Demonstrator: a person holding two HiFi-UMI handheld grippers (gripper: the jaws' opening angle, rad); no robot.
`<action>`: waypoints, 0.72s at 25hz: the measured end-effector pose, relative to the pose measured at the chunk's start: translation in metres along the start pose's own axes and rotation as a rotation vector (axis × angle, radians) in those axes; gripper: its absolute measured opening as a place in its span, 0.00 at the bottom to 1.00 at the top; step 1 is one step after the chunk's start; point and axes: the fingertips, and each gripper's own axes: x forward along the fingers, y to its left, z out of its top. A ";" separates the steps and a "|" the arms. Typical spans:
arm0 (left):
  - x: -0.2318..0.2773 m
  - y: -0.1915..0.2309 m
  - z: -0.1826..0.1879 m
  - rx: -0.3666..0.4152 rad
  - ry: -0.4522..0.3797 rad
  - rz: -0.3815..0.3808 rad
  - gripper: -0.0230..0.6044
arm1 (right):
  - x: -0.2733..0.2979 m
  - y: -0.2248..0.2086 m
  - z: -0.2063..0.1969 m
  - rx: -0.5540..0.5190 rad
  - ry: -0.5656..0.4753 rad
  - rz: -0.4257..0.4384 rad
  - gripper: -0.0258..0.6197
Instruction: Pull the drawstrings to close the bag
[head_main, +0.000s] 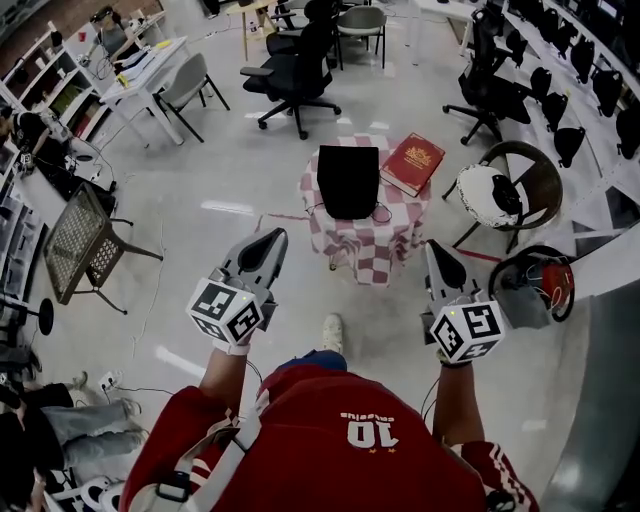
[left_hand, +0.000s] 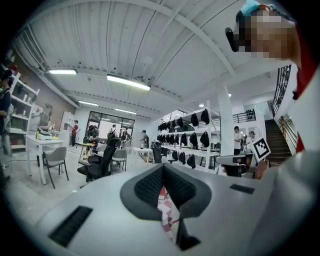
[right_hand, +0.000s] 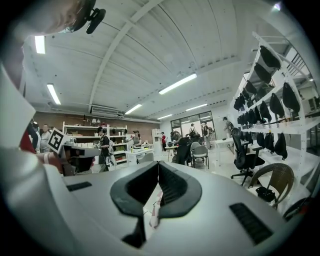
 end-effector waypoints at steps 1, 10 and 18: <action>0.002 0.004 0.000 0.003 0.002 0.003 0.05 | 0.003 -0.002 0.002 0.001 -0.008 -0.004 0.06; 0.041 0.057 -0.007 0.025 0.019 0.003 0.05 | 0.057 -0.009 0.020 -0.044 -0.025 -0.015 0.07; 0.081 0.087 0.002 0.002 0.006 -0.050 0.05 | 0.105 -0.018 0.029 -0.031 -0.017 -0.037 0.06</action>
